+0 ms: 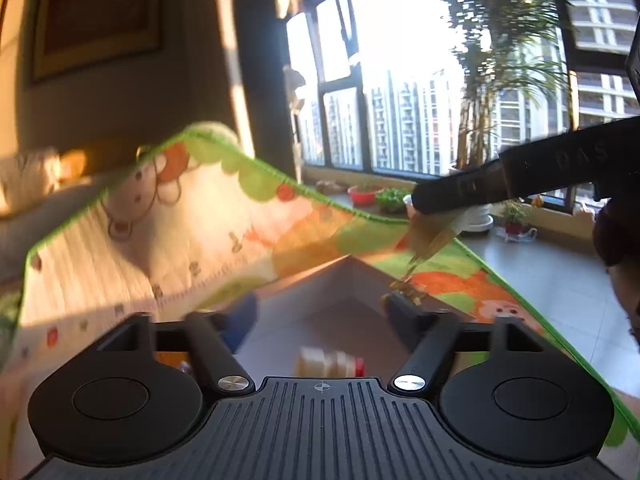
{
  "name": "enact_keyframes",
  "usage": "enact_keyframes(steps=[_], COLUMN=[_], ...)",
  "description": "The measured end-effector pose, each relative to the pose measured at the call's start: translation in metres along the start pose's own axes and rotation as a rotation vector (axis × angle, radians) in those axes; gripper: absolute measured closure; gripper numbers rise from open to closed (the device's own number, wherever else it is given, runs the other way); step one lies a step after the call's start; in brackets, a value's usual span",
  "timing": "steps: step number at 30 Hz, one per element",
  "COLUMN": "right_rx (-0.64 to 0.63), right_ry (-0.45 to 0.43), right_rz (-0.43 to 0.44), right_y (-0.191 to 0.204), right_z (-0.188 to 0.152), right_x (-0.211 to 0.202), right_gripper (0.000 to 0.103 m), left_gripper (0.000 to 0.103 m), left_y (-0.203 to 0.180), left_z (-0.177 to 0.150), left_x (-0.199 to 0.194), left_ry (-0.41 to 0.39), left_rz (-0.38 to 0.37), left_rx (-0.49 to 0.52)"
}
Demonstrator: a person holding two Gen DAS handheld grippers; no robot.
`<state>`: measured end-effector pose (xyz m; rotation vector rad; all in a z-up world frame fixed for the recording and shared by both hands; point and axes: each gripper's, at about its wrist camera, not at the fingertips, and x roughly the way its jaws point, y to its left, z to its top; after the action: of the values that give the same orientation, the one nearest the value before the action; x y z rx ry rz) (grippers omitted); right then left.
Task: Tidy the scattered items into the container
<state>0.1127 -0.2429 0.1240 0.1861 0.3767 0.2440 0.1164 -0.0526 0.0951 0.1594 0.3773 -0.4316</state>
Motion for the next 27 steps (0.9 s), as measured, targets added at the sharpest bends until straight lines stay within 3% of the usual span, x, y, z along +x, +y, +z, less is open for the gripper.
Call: enact_keyframes(steps=[1, 4, 7, 9, 12, 14, 16, 18, 23, 27], right_rx=[0.004, -0.013, -0.063, -0.132, -0.305, -0.421, -0.502, -0.584, -0.763, -0.919], right_ry=[-0.002, -0.018, -0.008, 0.021, 0.047, 0.068, 0.131, 0.174, 0.146, 0.143], right_rz=[-0.005, -0.034, -0.077, -0.070, -0.024, 0.033, 0.111, 0.142, 0.094, -0.002], right_y=[-0.002, -0.006, 0.001, 0.016, 0.058, 0.090, 0.120, 0.147, 0.194, 0.215], right_z=[-0.001, -0.016, -0.037, -0.053, -0.079, -0.098, -0.115, -0.132, -0.158, -0.174], right_x=[0.006, 0.011, 0.012, 0.012, 0.010, 0.011, 0.017, 0.025, 0.043, 0.067], right_gripper=[0.032, 0.023, 0.023, 0.023, 0.023, 0.027, 0.054, 0.065, 0.066, 0.066], left_gripper=[0.007, 0.005, 0.003, 0.003, 0.001, 0.001, 0.000, 0.000, 0.000, 0.000], left_y=[0.005, 0.017, 0.028, 0.036, 0.051, 0.066, 0.082, 0.098, 0.120, 0.118], left_z=[-0.004, -0.025, -0.050, -0.065, -0.084, -0.094, -0.104, -0.111, -0.116, -0.121], left_x=[-0.001, -0.018, -0.039, -0.057, -0.082, -0.090, -0.097, -0.100, -0.117, -0.130], left_ry=[0.011, 0.053, 0.120, 0.132, 0.120, 0.128, 0.149, 0.164, 0.131, 0.115], left_rz=[-0.006, 0.023, 0.035, 0.044, 0.148, 0.202, 0.242, 0.289, 0.323, 0.305], left_rx=[-0.018, -0.043, -0.092, -0.120, -0.140, -0.172, -0.228, -0.286, -0.409, -0.433])
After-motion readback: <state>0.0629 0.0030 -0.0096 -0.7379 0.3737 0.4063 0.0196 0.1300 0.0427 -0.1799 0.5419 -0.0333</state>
